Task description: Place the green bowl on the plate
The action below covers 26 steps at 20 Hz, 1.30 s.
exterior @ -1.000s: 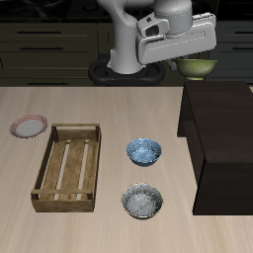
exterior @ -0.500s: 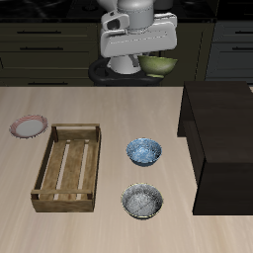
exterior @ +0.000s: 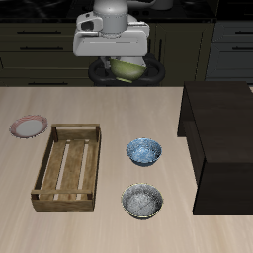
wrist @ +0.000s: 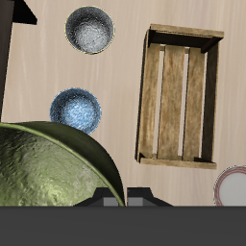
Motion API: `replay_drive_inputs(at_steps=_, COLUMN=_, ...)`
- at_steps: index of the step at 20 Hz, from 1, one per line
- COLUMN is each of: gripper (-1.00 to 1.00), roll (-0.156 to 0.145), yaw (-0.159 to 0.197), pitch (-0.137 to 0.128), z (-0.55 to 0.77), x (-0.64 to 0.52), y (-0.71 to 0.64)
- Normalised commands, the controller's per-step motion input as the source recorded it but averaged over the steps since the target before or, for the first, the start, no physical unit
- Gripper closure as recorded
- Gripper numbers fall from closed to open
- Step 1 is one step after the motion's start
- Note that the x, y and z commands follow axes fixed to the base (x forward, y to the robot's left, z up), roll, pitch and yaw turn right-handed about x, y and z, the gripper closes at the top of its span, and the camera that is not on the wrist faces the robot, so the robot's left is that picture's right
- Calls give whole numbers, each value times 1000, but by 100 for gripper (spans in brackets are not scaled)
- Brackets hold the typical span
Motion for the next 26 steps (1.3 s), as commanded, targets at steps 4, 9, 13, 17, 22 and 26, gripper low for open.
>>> replay_drive_inputs(at_steps=4, gripper=100, roll=-109, yaw=-33, pitch=17, z=-228, x=-162, y=-998)
replay_drive_inputs(at_steps=9, gripper=100, roll=-80, yaw=15, pitch=-14, z=-211, x=-162, y=-616)
replay_drive_inputs(at_steps=13, gripper=100, roll=-24, yaw=24, pitch=-15, z=-140, x=-210, y=-519)
replay_drive_inputs(at_steps=17, gripper=100, roll=-13, yaw=-16, pitch=-3, z=-22, x=-200, y=-443)
replay_drive_inputs(at_steps=22, gripper=100, roll=-36, yaw=-13, pitch=1, z=-170, x=-228, y=-617)
replay_drive_inputs(at_steps=26, gripper=100, roll=-18, yaw=-20, pitch=-5, z=-140, x=-267, y=-567)
